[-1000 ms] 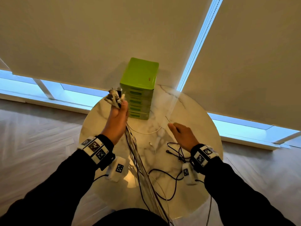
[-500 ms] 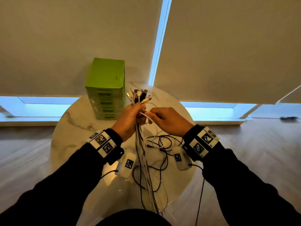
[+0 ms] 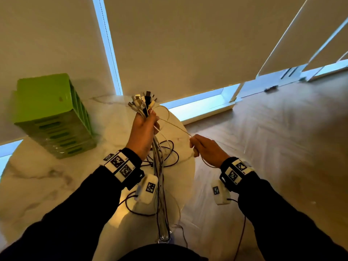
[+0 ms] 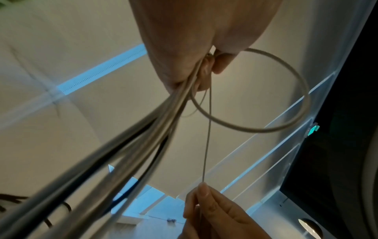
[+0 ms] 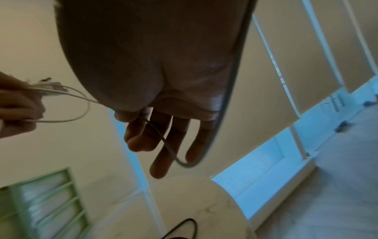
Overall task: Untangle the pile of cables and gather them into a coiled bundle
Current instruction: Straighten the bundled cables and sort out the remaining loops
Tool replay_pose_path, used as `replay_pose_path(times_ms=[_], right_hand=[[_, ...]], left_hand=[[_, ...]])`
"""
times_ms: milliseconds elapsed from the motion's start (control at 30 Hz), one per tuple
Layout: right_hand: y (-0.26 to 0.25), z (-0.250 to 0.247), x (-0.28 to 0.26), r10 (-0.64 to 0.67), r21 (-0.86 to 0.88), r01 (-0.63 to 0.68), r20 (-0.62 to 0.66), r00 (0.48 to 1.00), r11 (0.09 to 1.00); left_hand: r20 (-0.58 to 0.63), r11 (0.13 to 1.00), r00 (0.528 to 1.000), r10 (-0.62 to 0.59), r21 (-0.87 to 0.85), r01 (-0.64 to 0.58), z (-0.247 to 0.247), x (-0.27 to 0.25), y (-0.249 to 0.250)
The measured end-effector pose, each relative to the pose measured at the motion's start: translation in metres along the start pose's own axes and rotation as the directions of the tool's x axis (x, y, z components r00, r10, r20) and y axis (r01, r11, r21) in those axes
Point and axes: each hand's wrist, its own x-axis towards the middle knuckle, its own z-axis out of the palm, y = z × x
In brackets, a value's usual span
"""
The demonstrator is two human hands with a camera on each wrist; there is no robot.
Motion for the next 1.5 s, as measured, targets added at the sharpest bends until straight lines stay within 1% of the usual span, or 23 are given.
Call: replay_pose_path(times_ms=[133, 200, 267, 300, 367, 400, 433, 467, 533, 567, 600, 633, 733, 867, 1000, 1100, 1167, 1233, 1267, 1333, 1400, 1433, 1500], right_hand=[[0.045, -0.014, -0.021, 0.149, 0.147, -0.126, -0.159, 0.976, 0.981], [0.067, -0.015, -0.034, 0.222, 0.199, -0.188, -0.161, 0.962, 0.962], [0.092, -0.012, -0.045, 0.314, 0.131, -0.304, -0.062, 0.947, 0.943], [0.105, -0.008, -0.049, 0.369, 0.035, -0.37, 0.025, 0.929, 0.929], [0.128, 0.001, -0.059, 0.502, -0.238, -0.454, 0.208, 0.84, 0.859], [0.135, 0.006, -0.064, 0.551, -0.327, -0.466, 0.253, 0.795, 0.822], [0.139, 0.008, -0.067, 0.564, -0.342, -0.473, 0.254, 0.785, 0.812], [0.14, 0.01, -0.068, 0.544, -0.282, -0.482, 0.209, 0.813, 0.829], [0.129, 0.008, -0.067, 0.449, -0.044, -0.449, -0.018, 0.893, 0.892], [0.119, 0.007, -0.063, 0.41, 0.088, -0.401, -0.148, 0.9, 0.912], [0.106, 0.004, -0.06, 0.39, 0.212, -0.346, -0.22, 0.894, 0.914], [0.09, 0.001, -0.055, 0.368, 0.317, -0.289, -0.228, 0.901, 0.903], [0.032, -0.007, -0.042, 0.24, 0.517, -0.155, -0.101, 0.966, 0.842], [-0.021, -0.028, -0.027, 0.154, 0.682, -0.004, -0.16, 0.975, 0.731], [-0.028, -0.039, -0.025, 0.217, 0.714, -0.033, -0.168, 0.962, 0.699], [-0.021, -0.04, -0.032, 0.176, 0.643, -0.045, -0.141, 0.974, 0.764], [-0.012, -0.046, -0.039, 0.119, 0.557, -0.011, -0.158, 0.98, 0.831], [0.003, -0.054, -0.047, 0.065, 0.411, -0.005, -0.132, 0.989, 0.911], [0.014, -0.056, -0.051, 0.045, 0.328, -0.009, -0.102, 0.994, 0.945], [0.036, -0.058, -0.059, 0.039, 0.143, -0.041, 0.021, 0.999, 0.989], [0.054, -0.053, -0.067, 0.072, -0.058, -0.063, 0.181, 0.981, 0.996], [0.059, -0.051, -0.07, 0.083, -0.138, -0.053, 0.222, 0.971, 0.989], [0.06, -0.05, -0.072, 0.065, -0.191, -0.026, 0.204, 0.977, 0.981]], left_hand=[[0.115, 1.0, 0.993, 0.022, -0.02, -0.02, 0.022, -0.002, -0.008], [0.166, 1.0, 0.986, 0.003, -0.024, 0.001, 0.031, -0.004, -0.011], [0.203, 0.999, 0.979, -0.022, -0.038, 0.03, 0.041, -0.009, -0.015], [0.219, 0.998, 0.975, -0.033, -0.05, 0.045, 0.046, -0.012, -0.017], [0.249, 0.994, 0.967, -0.057, -0.075, 0.078, 0.054, -0.016, -0.022], [0.264, 0.992, 0.962, -0.068, -0.088, 0.094, 0.057, -0.018, -0.024], [0.286, 0.989, 0.955, -0.075, -0.101, 0.107, 0.06, -0.018, -0.026], [0.311, 0.985, 0.947, -0.077, -0.121, 0.12, 0.062, -0.018, -0.027], [0.346, 0.976, 0.934, -0.089, -0.159, 0.152, 0.067, -0.018, -0.031], [0.351, 0.972, 0.931, -0.1, -0.165, 0.167, 0.068, -0.018, -0.032], [0.349, 0.969, 0.93, -0.115, -0.168, 0.183, 0.071, -0.018, -0.035], [0.345, 0.965, 0.93, -0.129, -0.171, 0.197, 0.072, -0.018, -0.037], [0.351, 0.951, 0.919, -0.18, -0.175, 0.253, 0.079, -0.019, -0.043], [0.394, 0.954, 0.894, -0.212, -0.115, 0.277, 0.086, -0.022, -0.049], [0.369, 0.944, 0.894, -0.254, -0.106, 0.312, 0.09, -0.023, -0.052], [0.356, 0.952, 0.897, -0.262, -0.054, 0.3, 0.097, -0.026, -0.055], [0.336, 0.936, 0.902, -0.273, -0.124, 0.329, 0.101, -0.024, -0.056], [0.332, 0.904, 0.9, -0.282, -0.224, 0.365, 0.102, -0.02, -0.054], [0.339, 0.885, 0.896, -0.288, -0.263, 0.384, 0.102, -0.017, -0.052], [0.374, 0.864, 0.88, -0.294, -0.29, 0.412, 0.101, -0.016, -0.047], [0.427, 0.88, 0.86, -0.278, -0.246, 0.406, 0.102, -0.019, -0.044], [0.457, 0.905, 0.851, -0.259, -0.194, 0.379, 0.104, -0.022, -0.044], [0.515, 0.956, 0.83, -0.214, -0.063, 0.286, 0.107, -0.027, -0.046]])
